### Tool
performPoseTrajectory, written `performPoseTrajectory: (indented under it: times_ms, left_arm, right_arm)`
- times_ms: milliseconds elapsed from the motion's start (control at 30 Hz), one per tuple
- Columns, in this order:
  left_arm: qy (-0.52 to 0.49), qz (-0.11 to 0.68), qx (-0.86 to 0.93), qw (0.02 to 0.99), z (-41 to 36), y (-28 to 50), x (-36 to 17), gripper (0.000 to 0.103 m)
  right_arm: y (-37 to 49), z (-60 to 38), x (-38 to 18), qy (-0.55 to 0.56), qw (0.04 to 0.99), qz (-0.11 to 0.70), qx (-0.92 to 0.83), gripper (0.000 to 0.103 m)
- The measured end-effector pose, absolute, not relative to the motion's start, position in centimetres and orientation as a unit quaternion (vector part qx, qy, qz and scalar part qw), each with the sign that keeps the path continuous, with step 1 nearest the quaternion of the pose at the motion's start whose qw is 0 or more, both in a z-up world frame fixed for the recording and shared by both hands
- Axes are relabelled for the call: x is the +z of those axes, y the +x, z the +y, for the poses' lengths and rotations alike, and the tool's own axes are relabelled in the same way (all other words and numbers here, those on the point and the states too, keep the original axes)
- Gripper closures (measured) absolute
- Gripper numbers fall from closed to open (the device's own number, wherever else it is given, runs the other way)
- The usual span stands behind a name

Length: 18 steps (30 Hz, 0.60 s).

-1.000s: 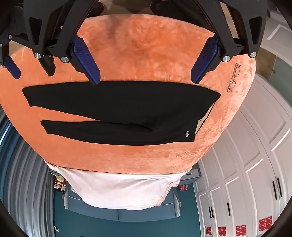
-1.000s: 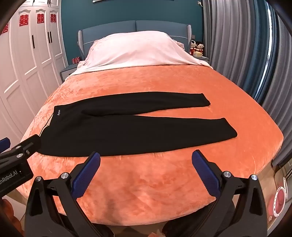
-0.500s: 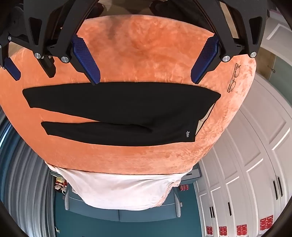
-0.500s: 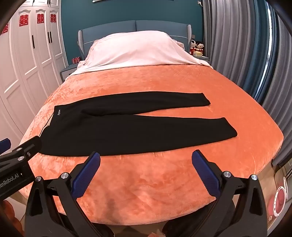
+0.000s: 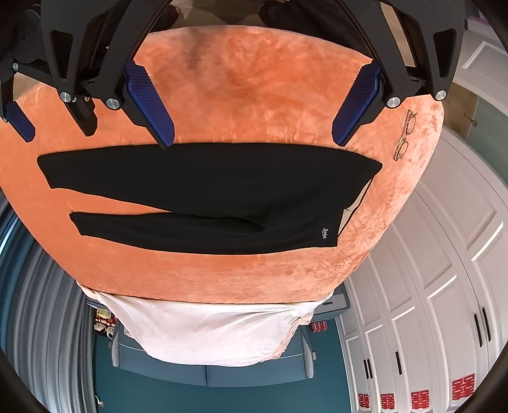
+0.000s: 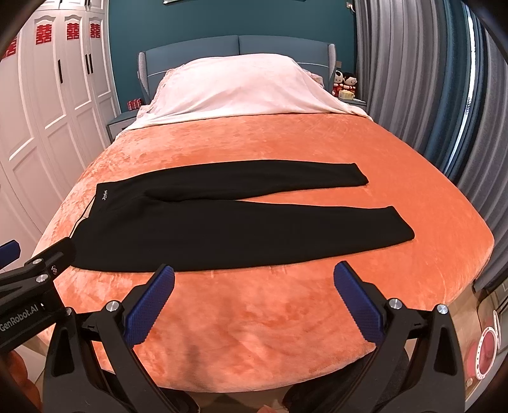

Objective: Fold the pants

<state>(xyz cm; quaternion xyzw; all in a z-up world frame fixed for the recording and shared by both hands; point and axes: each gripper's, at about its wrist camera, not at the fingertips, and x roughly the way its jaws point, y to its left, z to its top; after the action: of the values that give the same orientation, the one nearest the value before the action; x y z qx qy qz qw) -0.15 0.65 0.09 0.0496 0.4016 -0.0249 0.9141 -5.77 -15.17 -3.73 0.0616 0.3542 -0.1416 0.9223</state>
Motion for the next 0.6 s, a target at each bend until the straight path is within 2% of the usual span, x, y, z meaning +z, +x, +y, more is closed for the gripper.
performPoseTrajectory:
  times_ms: [600]
  left_arm:
    - [0.052, 0.402, -0.025, 0.914, 0.66, -0.32, -0.44, 0.005]
  right_arm:
    - [-5.83, -14.92, -3.79, 0.063, 0.922, 0.354, -0.140, 0.005]
